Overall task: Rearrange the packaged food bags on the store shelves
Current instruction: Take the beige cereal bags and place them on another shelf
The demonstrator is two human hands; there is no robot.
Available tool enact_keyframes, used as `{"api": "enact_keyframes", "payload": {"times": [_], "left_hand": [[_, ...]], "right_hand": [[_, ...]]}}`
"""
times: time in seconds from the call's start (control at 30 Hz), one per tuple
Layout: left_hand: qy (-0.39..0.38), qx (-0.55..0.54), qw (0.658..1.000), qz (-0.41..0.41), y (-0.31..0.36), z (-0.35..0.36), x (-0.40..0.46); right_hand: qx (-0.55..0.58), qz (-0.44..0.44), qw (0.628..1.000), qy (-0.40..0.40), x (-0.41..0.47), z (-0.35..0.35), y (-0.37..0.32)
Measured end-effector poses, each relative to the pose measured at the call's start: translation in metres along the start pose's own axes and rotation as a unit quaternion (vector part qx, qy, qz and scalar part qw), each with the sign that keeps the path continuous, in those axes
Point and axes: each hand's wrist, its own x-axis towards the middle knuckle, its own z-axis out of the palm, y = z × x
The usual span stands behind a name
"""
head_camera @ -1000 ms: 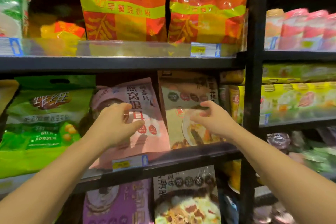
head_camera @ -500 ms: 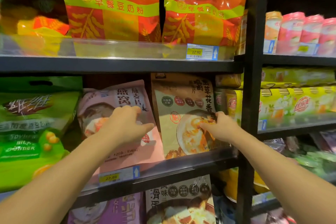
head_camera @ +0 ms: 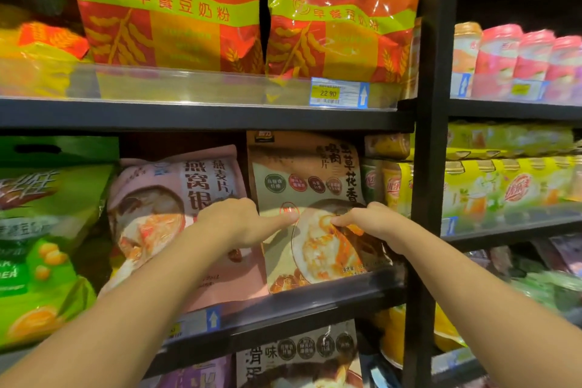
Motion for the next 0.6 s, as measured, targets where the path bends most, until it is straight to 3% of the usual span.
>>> {"api": "enact_keyframes", "payload": {"times": [0.27, 0.6], "left_hand": [[0.024, -0.058, 0.997, -0.035, 0.012, 0.024, 0.003], [0.013, -0.235, 0.972, 0.014, 0.015, 0.03, -0.014]], "right_hand": [[-0.01, -0.025, 0.998, -0.065, 0.01, -0.002, 0.004], [0.079, -0.091, 0.985, -0.125, -0.003, 0.002, 0.01]]}}
